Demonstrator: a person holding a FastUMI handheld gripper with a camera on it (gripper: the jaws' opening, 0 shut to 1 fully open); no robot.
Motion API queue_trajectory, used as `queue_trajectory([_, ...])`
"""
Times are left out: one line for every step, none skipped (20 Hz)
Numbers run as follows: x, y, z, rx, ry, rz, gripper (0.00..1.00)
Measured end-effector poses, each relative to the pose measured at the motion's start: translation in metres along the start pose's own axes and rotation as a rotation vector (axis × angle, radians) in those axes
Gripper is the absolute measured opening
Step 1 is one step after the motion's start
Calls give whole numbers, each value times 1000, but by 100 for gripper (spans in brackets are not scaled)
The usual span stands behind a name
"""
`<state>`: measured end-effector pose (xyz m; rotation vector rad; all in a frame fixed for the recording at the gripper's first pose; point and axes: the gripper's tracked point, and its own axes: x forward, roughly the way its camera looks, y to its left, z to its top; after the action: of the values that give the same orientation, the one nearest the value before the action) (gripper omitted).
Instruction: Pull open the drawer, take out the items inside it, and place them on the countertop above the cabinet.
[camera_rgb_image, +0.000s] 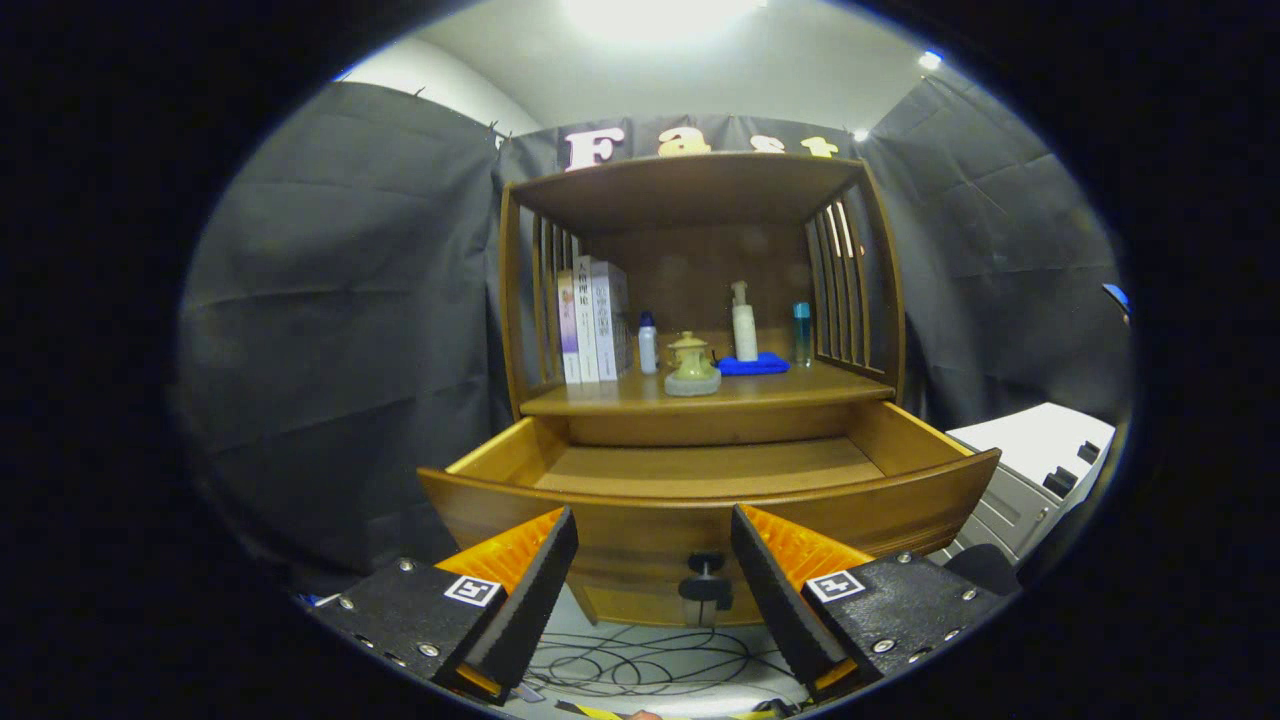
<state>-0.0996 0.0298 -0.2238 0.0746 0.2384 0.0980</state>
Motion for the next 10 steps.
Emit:
queue_trajectory([5,-1,-6,-11,7,-9,95])
queue_trajectory([12,-3,-13,-22,16,-18,95])
queue_trajectory([18,-6,-20,-31,28,-30,95])
queue_trajectory([24,-10,-26,-36,41,-44,95])
queue_trajectory([29,-13,-31,-34,52,-57,95])
queue_trajectory([35,-15,-35,-32,59,-69,95])
queue_trajectory([40,-19,-38,-35,65,-85,95])
queue_trajectory([44,-24,-40,-46,68,-105,95])
queue_trajectory([48,-26,-41,-58,68,-116,95])
queue_trajectory([52,-27,-44,-68,73,-127,95])
